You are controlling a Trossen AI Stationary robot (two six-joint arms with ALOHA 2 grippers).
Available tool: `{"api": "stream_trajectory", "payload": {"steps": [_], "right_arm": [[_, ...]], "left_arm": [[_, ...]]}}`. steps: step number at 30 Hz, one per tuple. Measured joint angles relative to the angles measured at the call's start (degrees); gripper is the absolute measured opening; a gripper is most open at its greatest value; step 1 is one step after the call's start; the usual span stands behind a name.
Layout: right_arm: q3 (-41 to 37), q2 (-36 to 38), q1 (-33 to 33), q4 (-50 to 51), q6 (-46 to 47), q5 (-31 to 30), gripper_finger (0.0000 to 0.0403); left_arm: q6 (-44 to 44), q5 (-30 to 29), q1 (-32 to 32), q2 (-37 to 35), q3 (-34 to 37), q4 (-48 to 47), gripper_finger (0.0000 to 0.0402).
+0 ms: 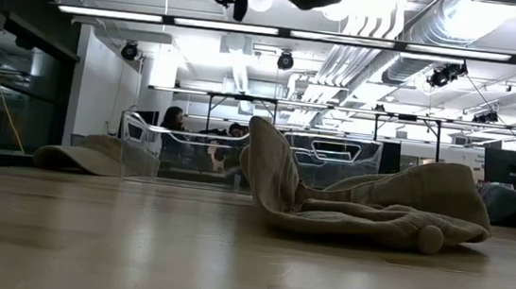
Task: Pick & Place hat
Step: Put the bottom gray cap into the left transparent bin
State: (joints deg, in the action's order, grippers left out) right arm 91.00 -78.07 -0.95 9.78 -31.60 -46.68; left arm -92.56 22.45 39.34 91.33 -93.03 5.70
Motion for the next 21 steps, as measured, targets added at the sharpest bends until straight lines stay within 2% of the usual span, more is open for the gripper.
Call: {"api": "stream_trajectory", "payload": {"steps": [3,11,15,21], "right_arm": [[0.02,1.42,2.03,3.28,1.84,-3.56,0.0212],[0.07,5.54,8.12,11.78,7.60,-12.43,0.0212],[0.07,6.67,10.11,16.06,11.67,-15.35,0.0212],[0.07,8.74,11.23,25.67,21.39,-16.71,0.0212]], "left_arm": [[2.08,2.66,1.83,-0.27,0.00,-3.41,0.0000],[14.54,6.78,9.01,-4.51,-0.02,-23.85,0.0000],[22.26,6.41,10.66,-6.79,-0.02,-35.20,0.0000],[32.99,-0.04,10.51,-9.75,0.00,-51.78,0.0000]]}}
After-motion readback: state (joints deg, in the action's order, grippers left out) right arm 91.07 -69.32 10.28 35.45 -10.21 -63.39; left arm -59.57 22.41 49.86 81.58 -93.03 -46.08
